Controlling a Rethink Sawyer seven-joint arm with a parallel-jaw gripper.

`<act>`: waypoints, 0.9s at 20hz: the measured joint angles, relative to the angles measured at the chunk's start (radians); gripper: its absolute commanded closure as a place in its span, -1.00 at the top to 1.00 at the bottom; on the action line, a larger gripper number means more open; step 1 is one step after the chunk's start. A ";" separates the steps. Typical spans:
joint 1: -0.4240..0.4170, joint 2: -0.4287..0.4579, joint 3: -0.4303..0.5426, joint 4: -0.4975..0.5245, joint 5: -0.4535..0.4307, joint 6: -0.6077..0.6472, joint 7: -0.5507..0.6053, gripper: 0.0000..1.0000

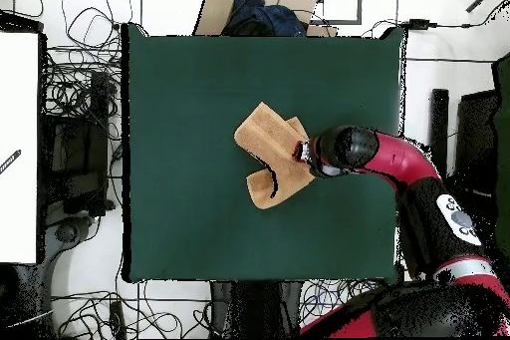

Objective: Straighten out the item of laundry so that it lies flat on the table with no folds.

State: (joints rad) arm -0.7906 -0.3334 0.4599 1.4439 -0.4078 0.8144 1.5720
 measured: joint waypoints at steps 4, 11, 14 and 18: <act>-0.001 0.009 0.000 -0.012 0.001 0.001 0.000 1.00; -0.001 0.011 0.000 -0.014 0.001 0.002 0.000 1.00; 0.000 0.013 0.000 -0.017 0.001 0.003 0.000 1.00; 0.008 0.017 -0.004 -0.030 0.001 0.012 0.000 1.00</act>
State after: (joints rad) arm -0.7824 -0.3161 0.4562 1.4139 -0.4067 0.8260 1.5724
